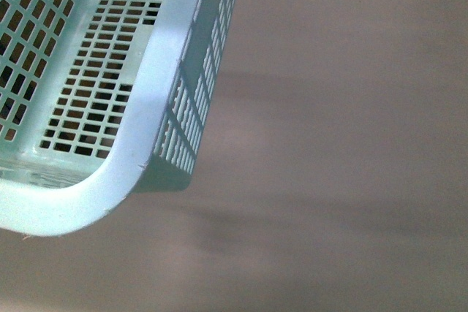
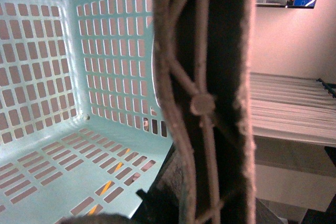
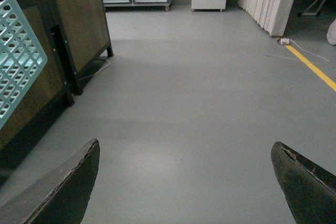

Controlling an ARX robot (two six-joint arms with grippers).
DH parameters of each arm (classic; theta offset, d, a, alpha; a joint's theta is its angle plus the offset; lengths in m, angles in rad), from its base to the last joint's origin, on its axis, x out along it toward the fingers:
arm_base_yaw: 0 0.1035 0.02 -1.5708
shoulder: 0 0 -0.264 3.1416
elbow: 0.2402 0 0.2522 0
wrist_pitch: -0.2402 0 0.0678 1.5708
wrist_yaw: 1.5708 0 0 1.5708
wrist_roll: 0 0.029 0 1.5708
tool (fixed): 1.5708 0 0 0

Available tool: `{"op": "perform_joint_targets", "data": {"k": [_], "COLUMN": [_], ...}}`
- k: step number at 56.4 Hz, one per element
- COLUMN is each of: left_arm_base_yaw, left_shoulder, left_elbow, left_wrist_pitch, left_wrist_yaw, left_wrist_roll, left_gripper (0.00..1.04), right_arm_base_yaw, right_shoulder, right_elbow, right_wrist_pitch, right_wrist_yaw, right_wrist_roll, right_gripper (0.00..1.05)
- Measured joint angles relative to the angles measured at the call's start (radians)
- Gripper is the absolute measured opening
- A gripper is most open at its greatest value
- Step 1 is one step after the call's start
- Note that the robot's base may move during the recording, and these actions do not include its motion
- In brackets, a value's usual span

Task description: Pick lemon and mango into basket

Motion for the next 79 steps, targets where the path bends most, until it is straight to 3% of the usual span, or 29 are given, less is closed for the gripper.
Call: {"op": "perform_joint_targets", "data": {"k": [79], "left_arm_base_yaw": [-0.001], "left_shoulder": [0.0], "left_elbow": [0.0], "left_wrist_pitch": [0.0], "left_wrist_yaw": [-0.001], "left_wrist_roll": [0.0], "left_gripper": [0.06], "right_arm_base_yaw": [0.0], "right_shoulder": [0.0], "right_elbow": [0.0], "right_wrist_pitch": [0.0], "right_wrist_yaw": [0.0], "right_wrist_roll": [0.001], "right_gripper": [0.96]}}
